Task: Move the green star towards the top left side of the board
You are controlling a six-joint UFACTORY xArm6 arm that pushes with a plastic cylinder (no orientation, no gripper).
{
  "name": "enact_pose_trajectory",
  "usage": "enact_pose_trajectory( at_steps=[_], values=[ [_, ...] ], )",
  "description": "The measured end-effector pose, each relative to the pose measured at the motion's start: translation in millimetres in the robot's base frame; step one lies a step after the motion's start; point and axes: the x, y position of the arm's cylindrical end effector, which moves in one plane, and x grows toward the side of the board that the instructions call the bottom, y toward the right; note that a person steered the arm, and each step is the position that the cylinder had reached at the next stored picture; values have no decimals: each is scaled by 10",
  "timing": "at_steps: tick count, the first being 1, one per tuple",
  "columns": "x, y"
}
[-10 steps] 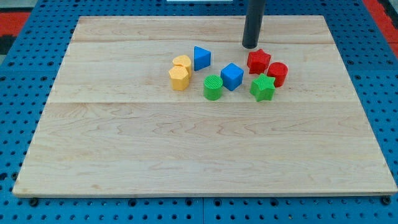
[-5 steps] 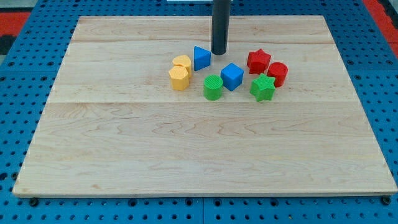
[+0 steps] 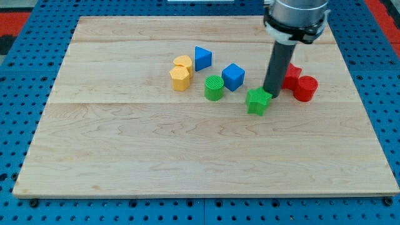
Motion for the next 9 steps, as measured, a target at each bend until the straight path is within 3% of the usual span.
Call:
enact_pose_trajectory(
  at_steps=[2,3,4,5,7,8,9],
  values=[
    [547,-663],
    [736,-326],
    [1221,-556],
    [827,-1136],
    [-454,-2283],
    [-1031,-2455],
    [-1131,-2685]
  ],
)
